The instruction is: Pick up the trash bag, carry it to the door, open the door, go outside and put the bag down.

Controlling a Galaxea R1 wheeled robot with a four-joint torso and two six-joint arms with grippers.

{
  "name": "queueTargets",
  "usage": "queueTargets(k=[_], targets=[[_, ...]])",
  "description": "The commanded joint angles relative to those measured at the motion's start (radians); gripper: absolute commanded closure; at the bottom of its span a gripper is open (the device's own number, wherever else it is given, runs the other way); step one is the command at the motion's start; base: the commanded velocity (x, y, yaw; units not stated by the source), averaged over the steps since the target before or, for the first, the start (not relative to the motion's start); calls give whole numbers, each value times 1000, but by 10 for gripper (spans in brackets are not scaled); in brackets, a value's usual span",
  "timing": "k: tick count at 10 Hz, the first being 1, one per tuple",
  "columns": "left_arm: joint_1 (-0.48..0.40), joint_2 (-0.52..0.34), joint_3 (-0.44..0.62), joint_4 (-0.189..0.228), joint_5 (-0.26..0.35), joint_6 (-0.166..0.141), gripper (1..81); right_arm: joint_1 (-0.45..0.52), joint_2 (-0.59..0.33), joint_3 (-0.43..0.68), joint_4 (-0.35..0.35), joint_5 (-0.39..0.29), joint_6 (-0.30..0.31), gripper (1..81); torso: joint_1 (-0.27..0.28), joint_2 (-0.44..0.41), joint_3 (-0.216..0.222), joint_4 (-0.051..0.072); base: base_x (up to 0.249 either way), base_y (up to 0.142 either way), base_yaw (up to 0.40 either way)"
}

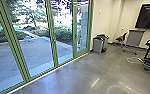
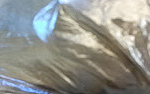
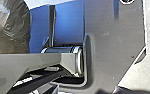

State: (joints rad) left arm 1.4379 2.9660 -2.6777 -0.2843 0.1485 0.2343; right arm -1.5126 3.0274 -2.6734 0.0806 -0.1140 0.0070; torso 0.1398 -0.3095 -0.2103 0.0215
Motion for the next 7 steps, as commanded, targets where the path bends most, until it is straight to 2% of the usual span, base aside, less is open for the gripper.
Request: queueTargets(k=[1,7], targets=[[-55,-8,1,5,65,5,811,47,3,-11,-2,-66,-2,10,0,0,0,0,164,0,0],[-50,-4,1,5,65,5,811,39,6,-12,-4,-65,-4,10,0,0,0,0,165,0,0]])
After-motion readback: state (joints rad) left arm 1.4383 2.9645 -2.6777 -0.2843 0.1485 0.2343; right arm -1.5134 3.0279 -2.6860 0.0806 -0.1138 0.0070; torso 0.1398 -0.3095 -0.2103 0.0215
